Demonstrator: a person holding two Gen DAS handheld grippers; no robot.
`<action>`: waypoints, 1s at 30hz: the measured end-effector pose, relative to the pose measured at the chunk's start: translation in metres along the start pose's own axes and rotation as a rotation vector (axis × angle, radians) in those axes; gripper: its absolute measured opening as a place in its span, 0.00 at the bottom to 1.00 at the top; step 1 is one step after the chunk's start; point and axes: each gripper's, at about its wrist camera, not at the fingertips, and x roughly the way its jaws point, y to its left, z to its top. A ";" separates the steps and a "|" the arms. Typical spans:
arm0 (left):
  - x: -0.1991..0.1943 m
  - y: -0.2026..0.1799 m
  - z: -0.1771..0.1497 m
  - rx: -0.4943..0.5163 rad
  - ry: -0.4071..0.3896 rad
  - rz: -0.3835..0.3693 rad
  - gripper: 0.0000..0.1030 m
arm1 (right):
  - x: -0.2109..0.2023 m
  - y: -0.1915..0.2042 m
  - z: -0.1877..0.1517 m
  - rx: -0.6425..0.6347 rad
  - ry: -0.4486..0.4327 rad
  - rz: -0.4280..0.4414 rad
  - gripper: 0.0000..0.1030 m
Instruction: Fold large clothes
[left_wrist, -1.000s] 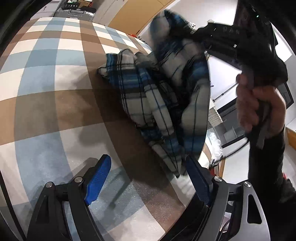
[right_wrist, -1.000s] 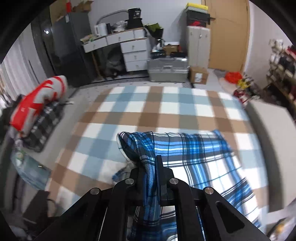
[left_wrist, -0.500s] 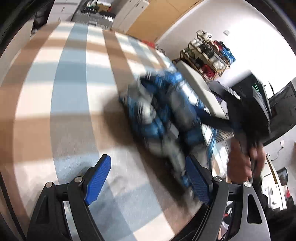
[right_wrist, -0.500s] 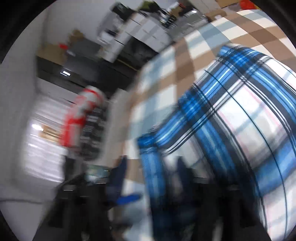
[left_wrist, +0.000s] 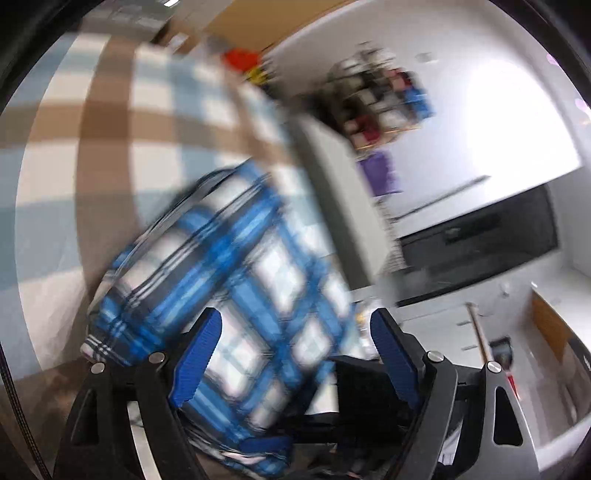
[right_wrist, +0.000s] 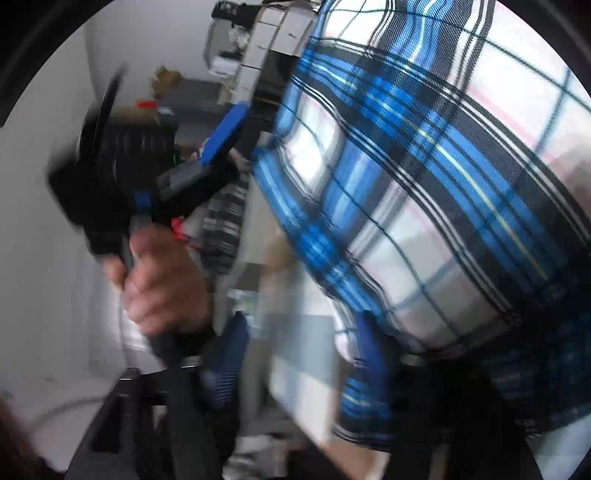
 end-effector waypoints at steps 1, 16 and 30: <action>0.006 0.004 -0.003 0.002 0.009 0.037 0.77 | -0.001 -0.001 0.001 0.006 -0.002 0.011 0.51; -0.023 0.024 -0.015 -0.094 -0.061 -0.007 0.60 | -0.004 -0.007 0.008 0.005 0.023 -0.071 0.09; -0.018 0.058 -0.047 -0.246 -0.045 -0.143 0.66 | -0.033 0.044 -0.035 -0.234 -0.087 -0.277 0.72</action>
